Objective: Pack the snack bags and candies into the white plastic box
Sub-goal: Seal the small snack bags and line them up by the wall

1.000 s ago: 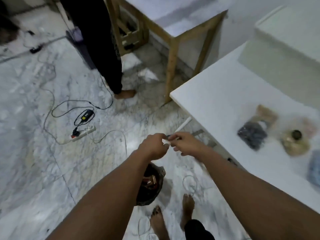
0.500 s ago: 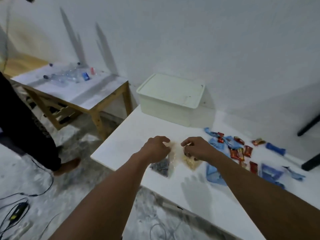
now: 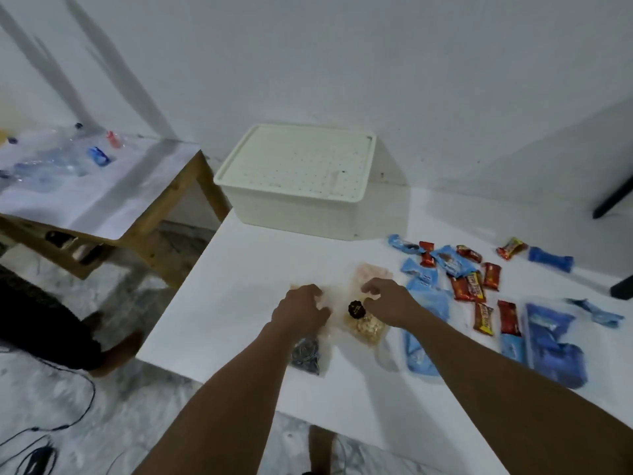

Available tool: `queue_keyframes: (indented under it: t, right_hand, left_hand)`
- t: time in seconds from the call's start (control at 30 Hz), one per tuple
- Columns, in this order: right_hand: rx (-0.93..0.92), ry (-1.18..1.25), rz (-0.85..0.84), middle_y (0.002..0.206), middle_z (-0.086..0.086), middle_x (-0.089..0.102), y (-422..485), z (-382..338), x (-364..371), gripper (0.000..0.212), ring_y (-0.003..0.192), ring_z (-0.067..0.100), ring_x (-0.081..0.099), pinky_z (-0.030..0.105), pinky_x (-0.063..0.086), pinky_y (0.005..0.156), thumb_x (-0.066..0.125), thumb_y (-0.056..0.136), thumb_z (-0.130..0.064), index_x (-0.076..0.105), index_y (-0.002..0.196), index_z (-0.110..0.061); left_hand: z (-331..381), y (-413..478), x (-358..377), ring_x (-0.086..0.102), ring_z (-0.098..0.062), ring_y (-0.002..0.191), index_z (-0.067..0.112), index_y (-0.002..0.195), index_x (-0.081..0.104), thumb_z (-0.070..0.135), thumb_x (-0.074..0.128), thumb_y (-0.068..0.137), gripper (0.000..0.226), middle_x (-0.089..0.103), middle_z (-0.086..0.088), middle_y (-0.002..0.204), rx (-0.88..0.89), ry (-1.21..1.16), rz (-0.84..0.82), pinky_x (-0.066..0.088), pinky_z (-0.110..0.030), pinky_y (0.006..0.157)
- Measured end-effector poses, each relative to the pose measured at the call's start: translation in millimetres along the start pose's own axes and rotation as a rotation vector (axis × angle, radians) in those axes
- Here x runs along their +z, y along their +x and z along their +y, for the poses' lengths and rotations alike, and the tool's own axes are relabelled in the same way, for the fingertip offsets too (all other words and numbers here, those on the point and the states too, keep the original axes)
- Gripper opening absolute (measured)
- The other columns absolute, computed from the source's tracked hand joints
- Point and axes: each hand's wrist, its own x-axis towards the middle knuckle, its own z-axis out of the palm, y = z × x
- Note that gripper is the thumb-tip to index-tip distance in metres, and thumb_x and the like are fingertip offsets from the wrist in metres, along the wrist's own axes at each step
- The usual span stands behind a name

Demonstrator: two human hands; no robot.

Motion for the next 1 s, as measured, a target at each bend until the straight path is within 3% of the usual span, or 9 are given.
queue_keyframes:
  t: [0.07, 0.17, 0.37, 0.47, 0.53, 0.6, 0.7, 0.83, 1.0]
  right_hand:
    - [0.044, 0.0, 0.018, 0.123, 0.003, 0.058, 18, -2, 8, 0.039, 0.086, 0.014, 0.056, 0.012, 0.04, 0.063, 0.056, 0.088, -0.018, 0.057, 0.127, -0.019]
    - [0.097, -0.03, 0.05, 0.126, 0.008, 0.06, 44, -5, 19, 0.046, 0.103, 0.022, 0.058, 0.023, 0.039, 0.08, 0.058, 0.087, -0.019, 0.052, 0.133, -0.019]
    - [0.207, 0.007, 0.07, 0.135, 0.006, 0.056, 73, -3, 27, 0.049, 0.121, 0.022, 0.054, 0.029, 0.042, 0.098, 0.06, 0.085, -0.017, 0.052, 0.134, -0.017]
    - [0.234, 0.043, 0.078, 0.131, 0.003, 0.058, 78, -2, 24, 0.047, 0.118, 0.02, 0.055, 0.026, 0.043, 0.091, 0.061, 0.084, -0.017, 0.053, 0.13, -0.019]
    - [0.233, 0.08, 0.068, 0.125, 0.003, 0.059, 79, -3, 18, 0.045, 0.113, 0.019, 0.057, 0.025, 0.042, 0.085, 0.065, 0.083, -0.018, 0.056, 0.127, -0.02]
    - [0.211, 0.155, 0.064, 0.112, 0.002, 0.064, 77, -4, 5, 0.036, 0.098, 0.017, 0.062, 0.026, 0.048, 0.077, 0.07, 0.081, -0.017, 0.062, 0.117, -0.017]
    - [0.197, 0.273, 0.008, 0.08, -0.002, 0.066, 63, -12, -30, 0.007, 0.073, 0.013, 0.06, 0.025, 0.048, 0.062, 0.072, 0.083, -0.02, 0.069, 0.088, -0.018]
    - [0.127, 0.427, 0.018, 0.084, 0.006, 0.074, 41, -22, -89, 0.013, 0.081, 0.019, 0.065, 0.034, 0.046, 0.07, 0.069, 0.085, -0.015, 0.072, 0.095, -0.007]
    - [-0.033, 0.46, 0.191, 0.08, 0.017, 0.07, 13, -40, -160, 0.01, 0.074, 0.019, 0.063, 0.029, 0.046, 0.062, 0.067, 0.089, -0.016, 0.072, 0.084, -0.009]
  left_hand:
    - [2, 27, 4, 0.06, -0.025, 0.118, 0.029, 0.134, 0.054, 0.052, 0.067, 0.079, 0.061, 0.062, -0.001, 0.13, -0.012, 0.043, -0.033, 0.049, -0.038, 0.1]
    - [5, 62, 10, 0.061, -0.025, 0.115, 0.026, 0.129, 0.055, 0.056, 0.068, 0.077, 0.061, 0.063, -0.001, 0.126, 0.012, 0.118, -0.064, 0.051, -0.039, 0.096]
    - [7, 103, 19, 0.065, -0.026, 0.106, 0.022, 0.115, 0.063, 0.044, 0.073, 0.081, 0.041, 0.064, -0.002, 0.113, 0.047, 0.13, -0.105, 0.051, -0.032, 0.084]
    - [8, 118, 19, 0.069, -0.017, 0.083, 0.028, 0.08, 0.071, 0.034, 0.076, 0.079, 0.008, 0.071, 0.007, 0.085, 0.107, 0.001, -0.152, 0.058, -0.031, 0.079]
    - [15, 124, 13, 0.064, -0.008, 0.066, 0.028, 0.069, 0.072, 0.028, 0.08, 0.077, 0.012, 0.068, 0.01, 0.069, 0.169, -0.123, -0.236, 0.054, -0.022, 0.068]
    - [25, 126, -1, 0.061, -0.008, 0.059, 0.023, 0.071, 0.076, 0.027, 0.086, 0.073, 0.011, 0.07, 0.004, 0.065, 0.2, -0.238, -0.321, 0.05, -0.017, 0.06]
    - [48, 125, -31, 0.066, -0.017, 0.063, 0.017, 0.079, 0.079, 0.026, 0.088, 0.071, 0.016, 0.075, -0.01, 0.077, 0.224, -0.297, -0.422, 0.047, -0.024, 0.057]
    - [96, 118, -69, 0.065, -0.015, 0.068, 0.014, 0.083, 0.078, 0.025, 0.089, 0.069, 0.021, 0.073, -0.001, 0.077, 0.28, -0.295, -0.449, 0.04, -0.022, 0.054]
    - [169, 100, -100, 0.068, -0.013, 0.075, 0.009, 0.092, 0.078, 0.025, 0.089, 0.071, 0.029, 0.075, 0.003, 0.079, 0.402, -0.372, -0.363, 0.046, -0.025, 0.065]
